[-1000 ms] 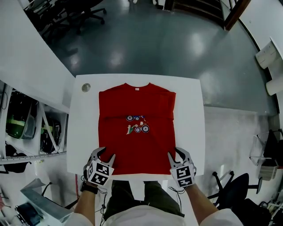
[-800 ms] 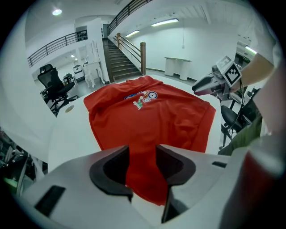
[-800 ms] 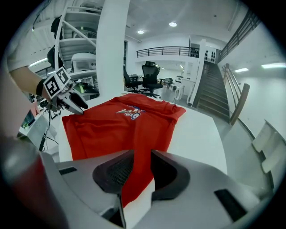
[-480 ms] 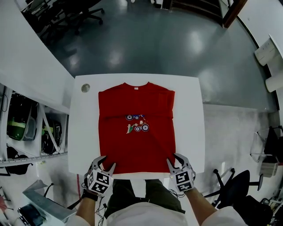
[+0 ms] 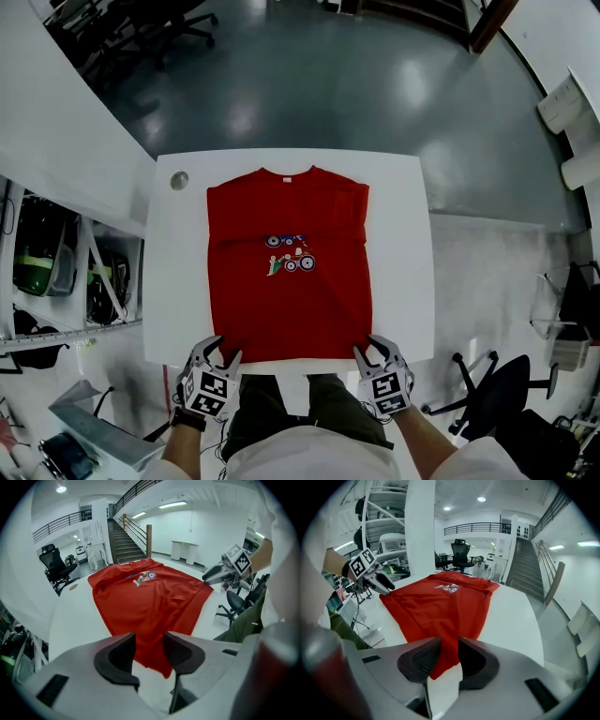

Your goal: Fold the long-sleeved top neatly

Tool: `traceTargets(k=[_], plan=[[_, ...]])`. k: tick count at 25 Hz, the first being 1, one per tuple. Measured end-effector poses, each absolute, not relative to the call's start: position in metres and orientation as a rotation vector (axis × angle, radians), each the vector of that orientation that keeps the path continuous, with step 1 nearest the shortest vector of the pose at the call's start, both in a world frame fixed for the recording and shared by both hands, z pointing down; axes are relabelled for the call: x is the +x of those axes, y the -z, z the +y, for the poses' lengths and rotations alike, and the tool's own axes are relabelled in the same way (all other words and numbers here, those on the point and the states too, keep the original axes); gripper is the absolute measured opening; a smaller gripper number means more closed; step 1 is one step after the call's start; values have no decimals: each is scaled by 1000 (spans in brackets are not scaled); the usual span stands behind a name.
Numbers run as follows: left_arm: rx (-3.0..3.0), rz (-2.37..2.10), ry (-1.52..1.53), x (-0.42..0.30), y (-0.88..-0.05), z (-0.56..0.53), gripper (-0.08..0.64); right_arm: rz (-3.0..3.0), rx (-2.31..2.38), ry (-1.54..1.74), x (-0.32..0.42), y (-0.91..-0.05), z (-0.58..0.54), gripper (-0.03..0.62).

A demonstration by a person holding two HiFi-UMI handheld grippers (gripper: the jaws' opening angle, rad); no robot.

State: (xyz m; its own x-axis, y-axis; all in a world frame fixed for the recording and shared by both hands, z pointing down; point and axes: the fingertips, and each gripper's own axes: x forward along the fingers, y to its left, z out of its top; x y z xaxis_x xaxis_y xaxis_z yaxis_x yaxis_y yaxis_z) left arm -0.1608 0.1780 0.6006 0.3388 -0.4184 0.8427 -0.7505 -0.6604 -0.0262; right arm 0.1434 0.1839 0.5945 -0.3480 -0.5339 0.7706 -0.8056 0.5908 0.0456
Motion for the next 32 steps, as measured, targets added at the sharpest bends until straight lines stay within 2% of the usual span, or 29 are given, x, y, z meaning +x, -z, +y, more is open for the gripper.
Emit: traceTargets(k=[27, 32], plan=[[2110, -1031, -1179, -172, -617, 228, 187, -1979, 1162, -669, 155, -617, 212, 128], [2119, -1044, -1204, -174, -620, 222, 111, -1981, 1127, -660, 146, -616, 212, 87]])
